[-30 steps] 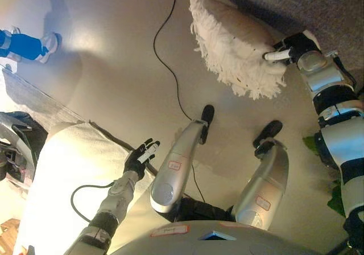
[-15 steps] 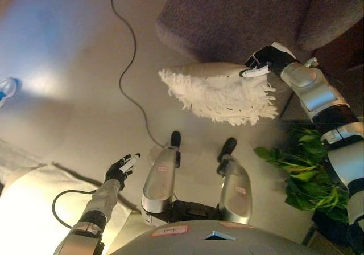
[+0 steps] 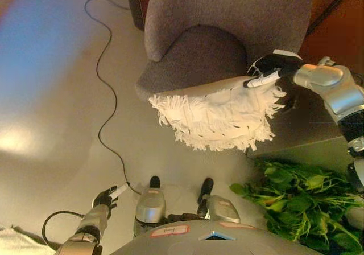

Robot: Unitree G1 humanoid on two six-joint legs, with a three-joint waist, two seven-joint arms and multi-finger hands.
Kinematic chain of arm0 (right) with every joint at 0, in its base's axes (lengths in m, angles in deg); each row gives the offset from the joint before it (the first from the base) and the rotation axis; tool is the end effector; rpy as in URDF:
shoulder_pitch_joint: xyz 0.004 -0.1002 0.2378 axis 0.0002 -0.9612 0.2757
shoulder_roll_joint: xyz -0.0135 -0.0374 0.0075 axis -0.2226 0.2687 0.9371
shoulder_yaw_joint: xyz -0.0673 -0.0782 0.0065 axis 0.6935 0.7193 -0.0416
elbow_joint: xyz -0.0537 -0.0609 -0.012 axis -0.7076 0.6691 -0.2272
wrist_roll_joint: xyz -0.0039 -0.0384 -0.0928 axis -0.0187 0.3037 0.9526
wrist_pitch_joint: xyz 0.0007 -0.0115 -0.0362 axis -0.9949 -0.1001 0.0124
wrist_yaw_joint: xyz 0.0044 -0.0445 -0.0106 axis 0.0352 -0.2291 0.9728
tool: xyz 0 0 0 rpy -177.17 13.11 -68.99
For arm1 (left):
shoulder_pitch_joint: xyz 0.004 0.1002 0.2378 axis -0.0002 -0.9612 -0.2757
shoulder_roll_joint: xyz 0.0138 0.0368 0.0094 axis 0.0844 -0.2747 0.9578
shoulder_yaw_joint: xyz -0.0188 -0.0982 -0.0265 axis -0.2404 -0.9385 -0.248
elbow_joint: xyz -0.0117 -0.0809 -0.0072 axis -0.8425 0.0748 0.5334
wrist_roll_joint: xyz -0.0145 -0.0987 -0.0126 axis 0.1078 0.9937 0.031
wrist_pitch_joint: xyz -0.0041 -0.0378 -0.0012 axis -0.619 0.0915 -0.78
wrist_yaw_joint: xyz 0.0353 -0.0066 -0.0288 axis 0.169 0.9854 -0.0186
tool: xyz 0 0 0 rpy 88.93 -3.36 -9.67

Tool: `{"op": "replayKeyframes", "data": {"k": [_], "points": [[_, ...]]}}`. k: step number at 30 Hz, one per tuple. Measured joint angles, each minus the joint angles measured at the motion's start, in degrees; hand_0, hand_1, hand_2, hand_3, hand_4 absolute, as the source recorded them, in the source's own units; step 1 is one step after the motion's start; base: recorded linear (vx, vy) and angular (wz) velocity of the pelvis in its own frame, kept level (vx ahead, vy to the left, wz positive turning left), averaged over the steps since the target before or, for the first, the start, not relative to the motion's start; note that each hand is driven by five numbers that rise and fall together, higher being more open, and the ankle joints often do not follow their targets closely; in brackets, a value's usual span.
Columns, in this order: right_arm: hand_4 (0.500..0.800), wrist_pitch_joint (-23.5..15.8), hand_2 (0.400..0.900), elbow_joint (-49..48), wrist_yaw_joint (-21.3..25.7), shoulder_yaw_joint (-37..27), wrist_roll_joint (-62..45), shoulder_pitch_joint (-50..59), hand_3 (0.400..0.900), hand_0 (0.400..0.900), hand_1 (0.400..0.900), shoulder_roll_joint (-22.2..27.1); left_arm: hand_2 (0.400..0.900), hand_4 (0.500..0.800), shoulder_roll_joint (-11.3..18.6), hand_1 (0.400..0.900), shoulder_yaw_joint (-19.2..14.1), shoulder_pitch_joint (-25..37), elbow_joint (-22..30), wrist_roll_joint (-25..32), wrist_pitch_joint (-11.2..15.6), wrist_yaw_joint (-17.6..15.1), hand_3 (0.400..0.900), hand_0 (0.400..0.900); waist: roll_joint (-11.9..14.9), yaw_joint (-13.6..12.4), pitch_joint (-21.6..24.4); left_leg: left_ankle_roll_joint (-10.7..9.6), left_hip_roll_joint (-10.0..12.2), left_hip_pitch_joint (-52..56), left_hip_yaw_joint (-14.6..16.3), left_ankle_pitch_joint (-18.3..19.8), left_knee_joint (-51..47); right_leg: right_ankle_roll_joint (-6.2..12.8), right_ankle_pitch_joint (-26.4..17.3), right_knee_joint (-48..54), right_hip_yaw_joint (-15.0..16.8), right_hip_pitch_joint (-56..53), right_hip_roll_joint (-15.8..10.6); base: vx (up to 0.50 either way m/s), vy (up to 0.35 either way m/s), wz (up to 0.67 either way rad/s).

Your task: Pick up the pillow and put it on the sofa.

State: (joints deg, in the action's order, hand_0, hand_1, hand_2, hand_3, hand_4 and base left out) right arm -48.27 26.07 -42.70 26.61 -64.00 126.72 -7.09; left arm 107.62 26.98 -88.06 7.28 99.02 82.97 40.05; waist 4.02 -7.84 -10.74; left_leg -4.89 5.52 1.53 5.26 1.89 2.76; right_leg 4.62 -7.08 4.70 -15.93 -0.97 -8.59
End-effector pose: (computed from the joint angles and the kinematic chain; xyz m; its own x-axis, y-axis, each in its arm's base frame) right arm 0.3186 -0.2826 0.1863 0.8836 0.1735 -0.4350 -0.4425 0.6135 -0.6541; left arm 0.0595 0.2667 -0.1043 0.2828 0.3314 -0.9001 -0.2216 0.9356 0.2749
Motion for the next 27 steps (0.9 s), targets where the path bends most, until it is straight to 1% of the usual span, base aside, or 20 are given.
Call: {"op": "replayKeyframes", "data": {"k": [4, 6, 9, 11, 15, 16, 18, 19, 21, 22, 23, 24, 27], "points": [[0.5, 0.03, 0.4, 9.44, -0.53, 1.77, -2.29, 8.44, 0.4, 0.4, 0.4, 0.23, 0.9, 0.8, -0.8, 0.9, -0.16, -0.41, -1.87, -0.2, 0.13, -0.04, 0.9, 0.9, -0.23, -0.41, 0.57, -0.77, 0.86, 0.86, -0.4, -0.49, -0.81, -0.27, 0.01, 0.28, -0.17, -0.72, 0.98, 0.1, -0.094, 0.06], [0.5, 0.07, 0.4, 13.48, -0.58, 2.05, -2.35, 11.54, 0.4, 0.4, 0.4, 0.31, 0.9, 0.8, -1.28, 0.9, -0.21, -0.59, -2.43, -1.49, 0.16, -0.04, 0.9, 0.9, -0.21, -0.81, 0.63, -0.96, 1.14, 0.95, -0.78, -0.63, -0.85, -0.38, 0.05, 0.28, -0.31, -0.99, 1.24, 0.11, -0.091, 0.1], [0.5, 0.46, 0.4, 19.11, -0.64, 2.09, -2.46, 14.15, 0.4, 0.4, 0.4, 0.32, 0.9, 0.8, -1.61, 0.9, -0.24, -0.79, -3.4, -2.17, 0.16, -0.06, 0.9, 0.9, -0.08, -2.44, 0.97, -1.24, 1.42, 0.97, -1.06, -0.98, -0.95, -0.6, 0.01, 0.27, -0.45, -1.07, 1.6, 0.07, -0.081, 0.12], [0.5, 0.89, 0.4, 21.09, -0.69, 2.21, -2.57, 14.46, 0.4, 0.4, 0.4, 0.26, 0.9, 0.8, -1.54, 0.9, -0.23, -1.18, -3.86, -2.18, 0.13, -0.11, 0.9, 0.9, 0.01, -3.56, 1.15, -1.42, 1.68, 0.75, -1.4, -1.27, -1.08, -0.82, 0.04, 0.25, -0.6, -1.03, 1.82, 0.05, -0.094, 0.16], [0.5, 3.04, 0.4, 25.09, -0.68, 2.72, -2.83, 15.23, 0.4, 0.4, 0.4, 0.18, 0.9, 0.8, -1.44, 0.9, -0.24, -1.98, -3.81, -2.17, 0.2, -0.18, 0.9, 0.9, 0.06, -4.21, 1.28, -1.62, 1.76, -0.78, -3.04, -2.12, -1.13, -1.12, 0.02, 0.26, -1.64, -0.53, 1.9, -0.04, -0.098, 0.16], [0.5, 3.11, 0.4, 25.95, -0.47, 3.03, -2.99, 15.37, 0.4, 0.4, 0.4, -0.11, 0.9, 0.8, -1.28, 0.9, -0.17, -2.43, -3.84, -2.15, 0.2, -0.15, 0.9, 0.9, -0.14, -5.11, 1.45, -1.66, 1.82, -1.59, -3.49, -2.25, -1.05, -1.17, 0.05, 0.22, -1.84, 0.02, 1.94, -0.15, -0.097, 0.16], [0.5, 3.73, 0.4, 28.1, 0.22, 4.43, -4.14, 17.72, 0.4, 0.4, 0.4, -0.38, 0.9, 0.8, -0.77, 0.9, -0.16, -2.47, -3.76, -2.12, 0.37, -0.04, 0.9, 0.9, -0.04, -5.62, 1.71, -1.79, 1.91, -4.29, -3.86, -2.93, -0.77, -1.53, -0.23, 0.23, -2.03, 2.52, 1.92, -0.15, -0.068, 0.12], [0.5, 3.89, 0.4, 28.58, 0.69, 4.95, -4.27, 18.95, 0.4, 0.4, 0.4, -0.46, 0.9, 0.8, -0.5, 0.9, -0.11, -2.4, -3.74, -2.08, 0.61, 0.0, 0.9, 0.9, -0.19, -5.73, 1.64, -1.81, 1.93, -5.63, -4.2, -3.47, -0.81, -2.12, -0.83, 0.23, -2.25, 3.72, 2.01, -0.15, -0.081, 0.1], [0.5, 3.96, 0.4, 29.75, 1.52, 5.52, -4.42, 21.14, 0.4, 0.4, 0.4, -0.58, 0.9, 0.8, -0.12, 0.9, 0.07, -2.27, -3.64, -2.01, 1.45, 0.03, 0.9, 0.9, -1.12, -6.43, 1.08, -1.96, 2.0, -7.48, -5.0, -4.25, -0.87, -2.31, -1.21, 0.23, -2.51, 5.28, 2.13, -0.15, -0.084, 0.08], [0.626, 3.96, 0.61, 29.87, 2.37, 6.49, -4.71, 22.04, 0.61, 0.61, 0.61, -0.62, 0.9, 0.8, 0.07, 0.9, 0.18, -2.31, -3.31, -1.66, 1.55, 0.05, 0.9, 0.9, -1.64, -6.71, 0.74, -2.0, 2.1, -8.05, -5.23, -4.49, -0.85, -2.42, -1.32, 0.24, -2.73, 5.68, 2.22, -0.1, -0.081, 0.08], [0.626, 3.96, 0.61, 29.88, 2.79, 6.73, -4.93, 23.07, 0.61, 0.61, 0.61, -0.64, 0.9, 0.8, 0.27, 0.9, 0.29, -2.27, -3.1, -1.55, 1.72, 0.07, 0.9, 0.9, -2.25, -6.75, 0.37, -2.08, 2.18, -8.72, -5.61, -4.8, -0.91, -2.51, -1.4, 0.24, -3.03, 6.17, 2.29, -0.07, -0.083, 0.09], [0.8, 3.96, 0.9, 29.88, 3.29, 6.76, -5.19, 23.94, 0.9, 0.9, 0.9, -0.77, 0.9, 0.8, 0.4, 0.9, 0.3, -2.29, -3.09, -1.54, 2.19, 0.08, 0.9, 0.9, -2.8, -6.92, 0.0, -2.18, 2.27, -9.21, -5.96, -5.18, -1.11, -2.49, -1.4, 0.24, -3.3, 6.62, 2.38, -0.06, -0.074, 0.08], [0.8, 3.96, 0.9, 32.05, 5.45, 6.8, -6.16, 27.27, 0.9, 0.9, 0.9, -0.97, 0.9, 0.8, 0.74, 0.9, 0.34, -2.37, -1.82, -1.17, 2.75, 0.12, 0.9, 0.9, -4.07, -7.43, -1.54, -2.53, 2.55, -10.33, -6.79, -6.01, -1.45, -2.58, -1.46, 0.25, -3.41, 7.29, 2.84, -0.06, -0.042, 0.06]]}}
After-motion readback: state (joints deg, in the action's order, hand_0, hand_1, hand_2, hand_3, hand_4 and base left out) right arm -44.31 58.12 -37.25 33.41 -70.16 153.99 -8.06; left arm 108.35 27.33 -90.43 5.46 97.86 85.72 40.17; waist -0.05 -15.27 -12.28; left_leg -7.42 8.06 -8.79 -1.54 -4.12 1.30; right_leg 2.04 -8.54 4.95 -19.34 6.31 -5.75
